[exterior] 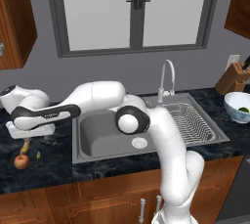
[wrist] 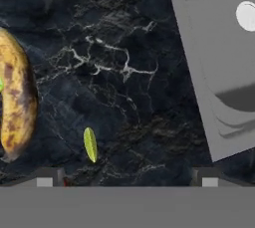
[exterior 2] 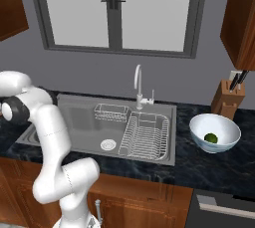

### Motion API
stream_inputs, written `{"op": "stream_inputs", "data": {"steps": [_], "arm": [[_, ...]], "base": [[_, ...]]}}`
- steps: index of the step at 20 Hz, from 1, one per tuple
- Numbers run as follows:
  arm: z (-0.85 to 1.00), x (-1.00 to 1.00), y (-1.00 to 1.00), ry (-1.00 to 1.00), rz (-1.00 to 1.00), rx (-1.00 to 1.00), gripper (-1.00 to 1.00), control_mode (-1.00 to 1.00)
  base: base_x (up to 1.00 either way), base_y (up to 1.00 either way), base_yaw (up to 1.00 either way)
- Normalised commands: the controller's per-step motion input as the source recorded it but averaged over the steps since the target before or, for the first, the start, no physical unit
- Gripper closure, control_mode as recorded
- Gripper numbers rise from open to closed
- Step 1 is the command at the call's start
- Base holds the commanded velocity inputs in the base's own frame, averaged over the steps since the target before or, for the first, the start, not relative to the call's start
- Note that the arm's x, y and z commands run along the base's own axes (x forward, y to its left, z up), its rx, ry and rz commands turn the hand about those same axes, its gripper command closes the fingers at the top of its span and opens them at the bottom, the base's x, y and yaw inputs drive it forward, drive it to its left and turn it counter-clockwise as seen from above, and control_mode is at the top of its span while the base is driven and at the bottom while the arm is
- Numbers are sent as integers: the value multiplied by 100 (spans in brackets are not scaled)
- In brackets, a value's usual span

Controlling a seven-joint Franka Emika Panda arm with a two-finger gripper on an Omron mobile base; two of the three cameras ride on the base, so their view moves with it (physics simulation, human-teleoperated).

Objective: There is a mixed pile of frozen fruits and vegetables on the counter. Locate all the frozen vegetables and place the items in a bowl on the counter. Take all the frozen fruits and defrost them in a running sink.

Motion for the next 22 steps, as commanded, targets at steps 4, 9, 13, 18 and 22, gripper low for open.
{"op": "stream_inputs", "data": {"steps": [4,9,13,18,22], "arm": [[-22,14,4,6,32,19,-100,-100],[-3,1,18,15,25,10,-100,-100],[0,0,0,0,0,0,-100,-100],[-9,0,0,-1,0,0,-100,-100],[-30,0,0,0,0,0,-100,-100]], "base": [[0,0,0],[0,0,0],[0,0,0],[0,0,0],[0,0,0]]}}
